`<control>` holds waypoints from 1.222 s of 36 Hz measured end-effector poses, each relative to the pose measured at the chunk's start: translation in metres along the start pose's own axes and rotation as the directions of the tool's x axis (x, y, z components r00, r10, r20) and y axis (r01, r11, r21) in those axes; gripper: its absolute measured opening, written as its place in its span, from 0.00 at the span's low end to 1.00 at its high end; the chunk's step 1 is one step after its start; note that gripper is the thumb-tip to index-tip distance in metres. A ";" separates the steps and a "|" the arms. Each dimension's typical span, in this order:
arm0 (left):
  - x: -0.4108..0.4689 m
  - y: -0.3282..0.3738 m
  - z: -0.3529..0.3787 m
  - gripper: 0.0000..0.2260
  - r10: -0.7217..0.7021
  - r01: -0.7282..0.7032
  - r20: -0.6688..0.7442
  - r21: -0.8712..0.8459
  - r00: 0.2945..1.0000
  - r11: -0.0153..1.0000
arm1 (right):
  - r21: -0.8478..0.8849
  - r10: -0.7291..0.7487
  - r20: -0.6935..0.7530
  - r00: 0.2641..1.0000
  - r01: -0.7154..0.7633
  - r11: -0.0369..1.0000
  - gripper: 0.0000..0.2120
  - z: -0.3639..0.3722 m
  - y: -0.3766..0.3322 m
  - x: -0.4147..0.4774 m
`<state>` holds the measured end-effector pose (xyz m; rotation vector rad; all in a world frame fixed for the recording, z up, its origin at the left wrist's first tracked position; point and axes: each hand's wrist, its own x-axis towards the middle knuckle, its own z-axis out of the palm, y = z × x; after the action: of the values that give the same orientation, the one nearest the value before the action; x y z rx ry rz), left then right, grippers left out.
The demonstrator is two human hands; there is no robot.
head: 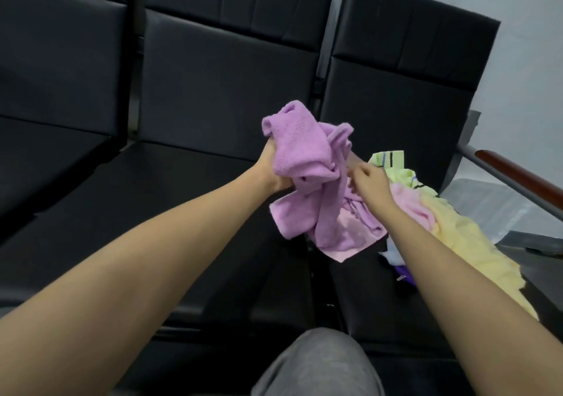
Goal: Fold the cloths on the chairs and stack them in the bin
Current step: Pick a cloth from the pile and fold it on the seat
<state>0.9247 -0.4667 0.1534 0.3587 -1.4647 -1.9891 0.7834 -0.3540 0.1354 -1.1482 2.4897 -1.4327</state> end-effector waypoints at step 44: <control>-0.125 -0.012 -0.185 0.08 0.096 -0.408 0.398 0.872 0.913 0.269 | 0.067 -0.269 0.828 0.491 0.389 0.919 0.35 0.148 -0.121 -0.109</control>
<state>1.1193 -0.5251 0.0600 0.2807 -2.6100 -0.6553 0.9888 -0.4300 0.1099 -1.8492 1.7143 -0.4771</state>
